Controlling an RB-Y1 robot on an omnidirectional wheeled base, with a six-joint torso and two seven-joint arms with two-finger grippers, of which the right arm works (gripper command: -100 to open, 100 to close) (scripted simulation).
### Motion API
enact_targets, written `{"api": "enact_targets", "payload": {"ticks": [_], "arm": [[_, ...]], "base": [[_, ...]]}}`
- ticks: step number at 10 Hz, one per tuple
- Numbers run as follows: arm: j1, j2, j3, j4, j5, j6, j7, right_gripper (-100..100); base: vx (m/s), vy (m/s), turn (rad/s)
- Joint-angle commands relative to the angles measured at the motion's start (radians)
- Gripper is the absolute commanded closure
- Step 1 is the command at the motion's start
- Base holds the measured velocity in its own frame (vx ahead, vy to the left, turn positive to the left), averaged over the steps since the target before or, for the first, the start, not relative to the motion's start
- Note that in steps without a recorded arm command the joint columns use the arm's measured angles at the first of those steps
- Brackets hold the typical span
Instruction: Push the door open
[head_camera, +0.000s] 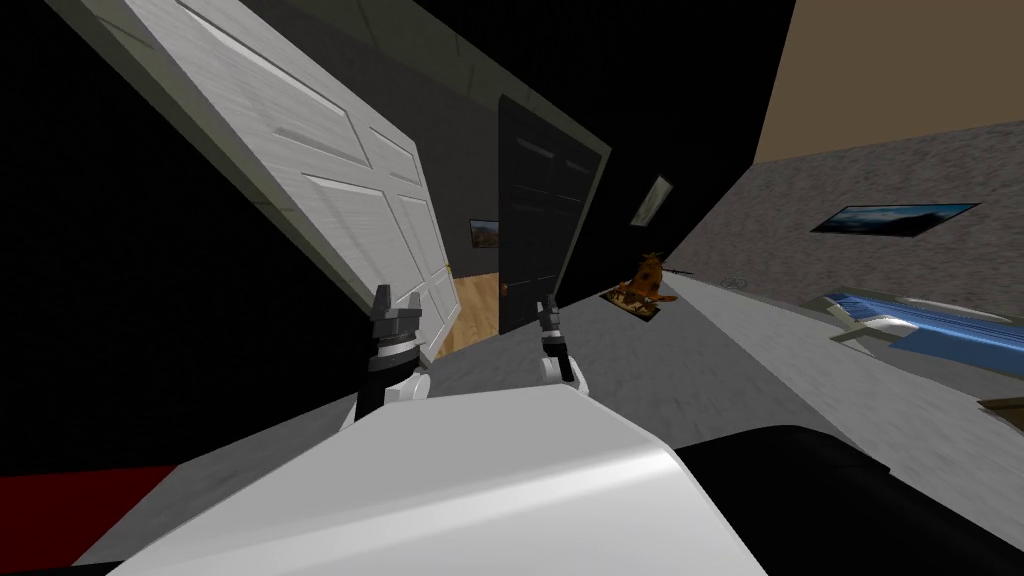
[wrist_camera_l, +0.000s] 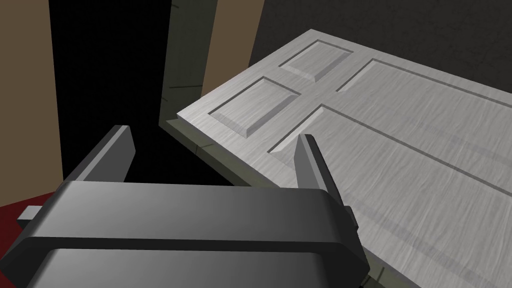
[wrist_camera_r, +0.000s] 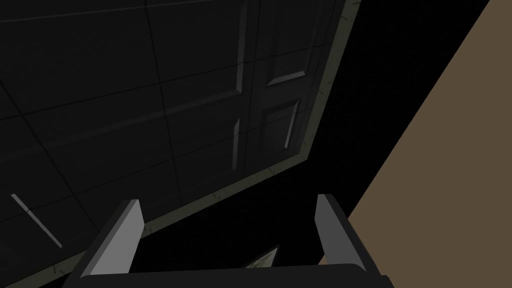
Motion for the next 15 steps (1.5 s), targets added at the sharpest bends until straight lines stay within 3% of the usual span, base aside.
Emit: {"api": "enact_targets", "payload": {"ticks": [1,2,8,10,11,14,15], "arm": [[-0.02,-0.003,0.013,0.05,0.005,-0.016,0.001,-100],[-0.02,-0.003,0.013,0.059,0.005,-0.016,0.001,-100],[-0.095,-0.021,0.057,0.253,0.022,-0.067,-0.003,-100],[-0.108,-0.023,0.065,0.298,0.025,-0.076,-0.004,-100],[-0.108,-0.023,0.065,0.298,0.025,-0.076,-0.004,-100],[-0.146,-0.03,0.088,0.39,0.033,-0.102,-0.006,-100],[-0.146,-0.03,0.088,0.402,0.033,-0.102,-0.006,-100]], "base": [[0.098,0.0,-0.023],[0.07,-0.005,-0.004],[0.092,-0.005,-0.024],[0.061,0.0,-0.011],[0.037,-0.002,-0.009],[0.073,-0.005,-0.024],[0.064,-0.002,-0.006]]}}
